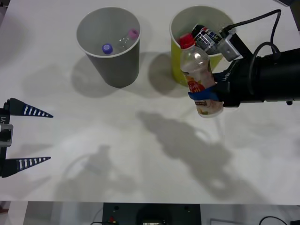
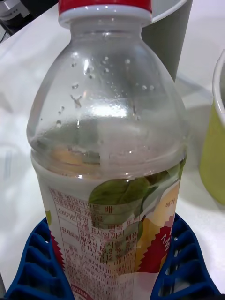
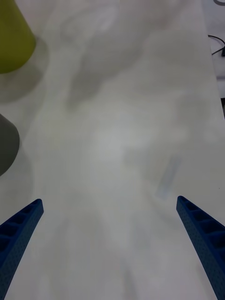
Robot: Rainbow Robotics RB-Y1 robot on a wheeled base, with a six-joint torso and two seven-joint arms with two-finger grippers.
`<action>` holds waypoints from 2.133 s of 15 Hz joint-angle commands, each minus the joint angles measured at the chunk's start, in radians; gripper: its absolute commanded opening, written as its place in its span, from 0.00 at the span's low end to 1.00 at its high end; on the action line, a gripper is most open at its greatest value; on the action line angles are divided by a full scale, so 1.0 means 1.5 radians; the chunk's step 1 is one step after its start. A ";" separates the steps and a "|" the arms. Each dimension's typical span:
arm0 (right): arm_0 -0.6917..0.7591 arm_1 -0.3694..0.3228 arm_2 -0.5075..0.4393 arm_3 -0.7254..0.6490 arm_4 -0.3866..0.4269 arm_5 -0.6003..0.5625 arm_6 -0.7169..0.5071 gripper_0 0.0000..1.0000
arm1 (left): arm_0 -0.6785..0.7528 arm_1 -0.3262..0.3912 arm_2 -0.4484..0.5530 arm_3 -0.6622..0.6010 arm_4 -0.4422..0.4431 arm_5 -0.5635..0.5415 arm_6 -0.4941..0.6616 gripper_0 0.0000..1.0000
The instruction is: Put the can into the green bin and the plastic bottle into the gray bin
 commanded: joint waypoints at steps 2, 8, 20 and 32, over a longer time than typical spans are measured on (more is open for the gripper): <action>-0.102 0.018 0.000 0.030 -0.014 -0.070 -0.002 0.00 | 0.000 0.000 0.000 0.000 0.000 0.000 0.000 0.98; -0.330 0.051 0.089 0.135 -0.032 -0.138 -0.001 0.00 | 0.000 0.000 0.000 0.000 0.000 0.000 0.000 0.98; -0.670 0.321 0.246 0.623 0.034 -0.130 0.018 0.00 | 0.000 0.000 0.000 0.000 0.000 0.000 0.000 0.98; -0.732 0.470 0.334 0.796 0.121 0.073 0.023 0.02 | 0.000 0.000 0.000 0.000 0.000 0.000 0.000 0.98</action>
